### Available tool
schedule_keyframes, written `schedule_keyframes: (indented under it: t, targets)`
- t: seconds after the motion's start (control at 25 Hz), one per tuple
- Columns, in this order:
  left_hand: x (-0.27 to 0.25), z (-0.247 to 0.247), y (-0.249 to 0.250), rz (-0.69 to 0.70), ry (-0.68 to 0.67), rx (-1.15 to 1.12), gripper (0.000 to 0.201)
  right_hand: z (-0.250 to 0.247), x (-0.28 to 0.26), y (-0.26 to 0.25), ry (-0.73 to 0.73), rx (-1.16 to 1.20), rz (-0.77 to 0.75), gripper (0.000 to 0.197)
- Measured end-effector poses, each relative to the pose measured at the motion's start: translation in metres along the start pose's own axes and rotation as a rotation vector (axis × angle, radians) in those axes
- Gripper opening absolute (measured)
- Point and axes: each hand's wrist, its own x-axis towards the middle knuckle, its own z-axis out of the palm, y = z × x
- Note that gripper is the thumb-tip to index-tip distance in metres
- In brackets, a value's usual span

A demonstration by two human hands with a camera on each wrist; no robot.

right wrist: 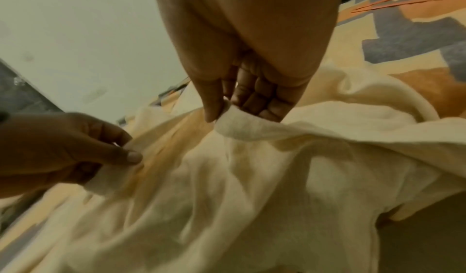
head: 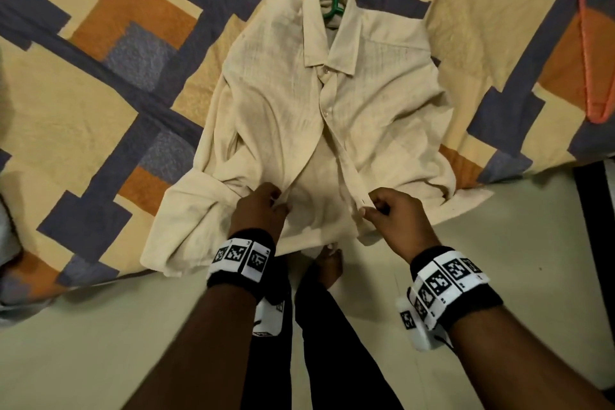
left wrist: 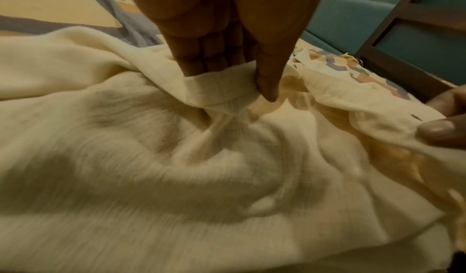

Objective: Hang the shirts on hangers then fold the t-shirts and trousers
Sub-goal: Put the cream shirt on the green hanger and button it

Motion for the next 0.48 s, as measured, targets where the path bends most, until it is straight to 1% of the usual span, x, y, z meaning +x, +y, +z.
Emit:
schedule_keyframes:
  t: [0.08, 0.16, 0.24, 0.32, 0.36, 0.44, 0.48]
  targets:
    - [-0.009, 0.002, 0.0, 0.011, 0.024, -0.045, 0.028, 0.004, -0.009, -0.007, 0.044, 0.255, 0.041, 0.021]
    - [-0.022, 0.006, 0.003, 0.036, 0.018, -0.117, 0.028, 0.012, -0.02, -0.015, 0.075, 0.489, 0.075, 0.025]
    - [-0.033, 0.009, 0.003, 0.059, 0.022, -0.199, 0.026, 0.024, -0.027, -0.028, 0.076, 0.609, 0.075, 0.027]
    - [-0.037, 0.009, 0.001, 0.077, 0.05, -0.277, 0.021, 0.036, -0.03, -0.04, 0.082, 0.63, 0.064, 0.028]
    - [-0.036, 0.009, -0.001, 0.083, 0.059, -0.324, 0.019, 0.041, -0.032, -0.045, 0.086, 0.618, 0.053, 0.032]
    - [-0.034, 0.007, -0.004, 0.094, 0.049, -0.38, 0.011, 0.052, -0.034, -0.053, 0.109, 0.559, -0.009, 0.035]
    - [-0.034, 0.005, -0.005, 0.101, 0.032, -0.381, 0.007, 0.056, -0.035, -0.055, 0.127, 0.527, -0.049, 0.031]
